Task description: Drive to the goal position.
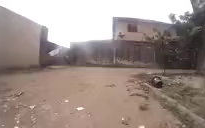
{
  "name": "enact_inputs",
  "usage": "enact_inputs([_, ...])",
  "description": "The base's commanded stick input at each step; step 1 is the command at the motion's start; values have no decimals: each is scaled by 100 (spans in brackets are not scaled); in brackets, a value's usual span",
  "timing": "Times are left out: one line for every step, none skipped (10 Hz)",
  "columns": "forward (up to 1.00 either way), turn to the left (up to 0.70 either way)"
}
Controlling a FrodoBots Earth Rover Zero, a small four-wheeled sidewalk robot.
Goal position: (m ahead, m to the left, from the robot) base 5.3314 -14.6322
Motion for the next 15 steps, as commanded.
enact_inputs([100, 0])
enact_inputs([100, 0])
enact_inputs([100, 0])
enact_inputs([100, 0])
enact_inputs([100, 0])
enact_inputs([100, -18])
enact_inputs([100, 0])
enact_inputs([100, 0])
enact_inputs([100, 0])
enact_inputs([100, 0])
enact_inputs([100, 0])
enact_inputs([100, 0])
enact_inputs([100, 0])
enact_inputs([100, 0])
enact_inputs([100, 0])
